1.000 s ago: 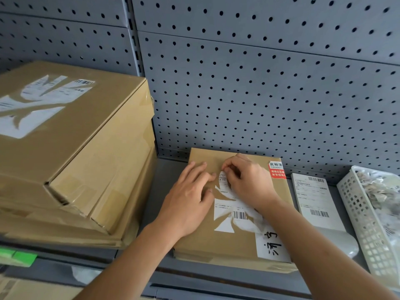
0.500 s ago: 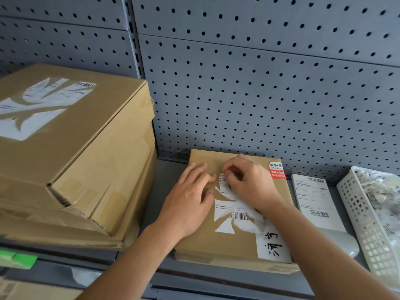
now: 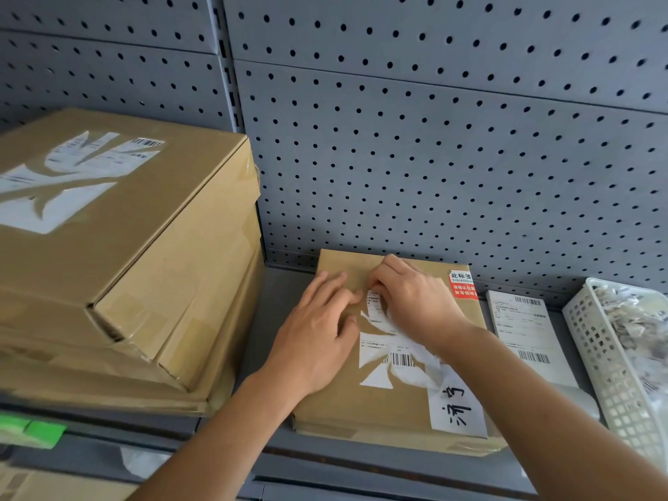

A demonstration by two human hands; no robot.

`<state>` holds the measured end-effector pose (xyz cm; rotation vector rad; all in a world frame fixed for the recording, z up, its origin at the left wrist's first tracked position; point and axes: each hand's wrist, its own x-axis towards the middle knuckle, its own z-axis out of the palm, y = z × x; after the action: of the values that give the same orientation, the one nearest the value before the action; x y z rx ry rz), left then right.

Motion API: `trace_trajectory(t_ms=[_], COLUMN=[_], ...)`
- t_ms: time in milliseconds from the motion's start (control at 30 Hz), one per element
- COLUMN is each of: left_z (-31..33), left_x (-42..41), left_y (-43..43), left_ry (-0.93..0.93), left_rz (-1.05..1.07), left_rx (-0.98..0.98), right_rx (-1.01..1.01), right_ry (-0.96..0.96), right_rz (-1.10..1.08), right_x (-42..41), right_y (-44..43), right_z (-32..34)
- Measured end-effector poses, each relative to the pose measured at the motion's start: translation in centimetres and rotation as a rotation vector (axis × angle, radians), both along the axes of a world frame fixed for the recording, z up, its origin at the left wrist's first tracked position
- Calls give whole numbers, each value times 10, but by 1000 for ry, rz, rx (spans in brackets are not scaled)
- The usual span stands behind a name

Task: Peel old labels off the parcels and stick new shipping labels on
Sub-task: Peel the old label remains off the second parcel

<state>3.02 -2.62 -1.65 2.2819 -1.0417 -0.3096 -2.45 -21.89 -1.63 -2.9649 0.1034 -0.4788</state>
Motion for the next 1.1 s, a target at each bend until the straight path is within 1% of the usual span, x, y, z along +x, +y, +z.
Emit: trace_trajectory(t_ms=[100, 300, 467, 533, 633, 800, 1100], left_z=[0, 1, 1, 1, 0, 0, -1], left_x=[-1, -1, -1, -1, -1, -1, 0], left_y=[0, 1, 1, 0, 0, 0, 0], left_ry=[-2, -1, 1, -3, -7, -1, 1], left_rz=[-2, 4, 4, 5, 6, 4, 3], left_rx=[0, -3, 4, 4, 5, 2, 3], right_rx=[77, 338, 459, 448, 365, 366, 580], right_ry=[-15, -79, -85, -54, -46, -72, -95], right_rz=[-11, 2, 0, 12, 67, 66, 55], right_x=[-3, -17, -22, -23, -22, -22, -42], right_y=[0, -2, -1, 0, 2, 3, 3], right_z=[-2, -1, 2, 2, 1, 0, 7])
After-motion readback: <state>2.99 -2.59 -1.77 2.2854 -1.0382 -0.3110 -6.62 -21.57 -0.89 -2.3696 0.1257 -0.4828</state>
